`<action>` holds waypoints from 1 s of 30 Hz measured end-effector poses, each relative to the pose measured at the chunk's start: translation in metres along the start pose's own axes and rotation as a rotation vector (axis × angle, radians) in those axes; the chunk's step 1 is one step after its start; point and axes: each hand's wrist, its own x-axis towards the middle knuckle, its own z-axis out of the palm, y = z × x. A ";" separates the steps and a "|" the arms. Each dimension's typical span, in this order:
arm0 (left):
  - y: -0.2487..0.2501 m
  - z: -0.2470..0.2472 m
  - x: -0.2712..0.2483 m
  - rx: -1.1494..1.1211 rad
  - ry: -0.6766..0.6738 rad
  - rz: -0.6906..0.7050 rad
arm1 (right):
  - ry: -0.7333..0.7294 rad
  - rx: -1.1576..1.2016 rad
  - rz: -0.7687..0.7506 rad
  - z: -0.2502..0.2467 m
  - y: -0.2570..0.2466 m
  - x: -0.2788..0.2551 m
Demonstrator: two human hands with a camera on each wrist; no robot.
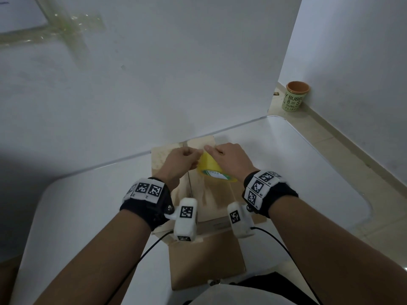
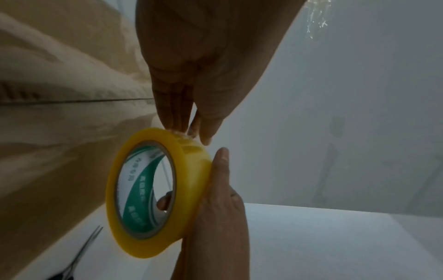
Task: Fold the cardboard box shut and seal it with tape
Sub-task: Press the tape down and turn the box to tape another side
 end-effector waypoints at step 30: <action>0.015 -0.048 -0.005 0.483 -0.332 0.142 | -0.168 -0.199 -0.093 -0.007 -0.020 0.005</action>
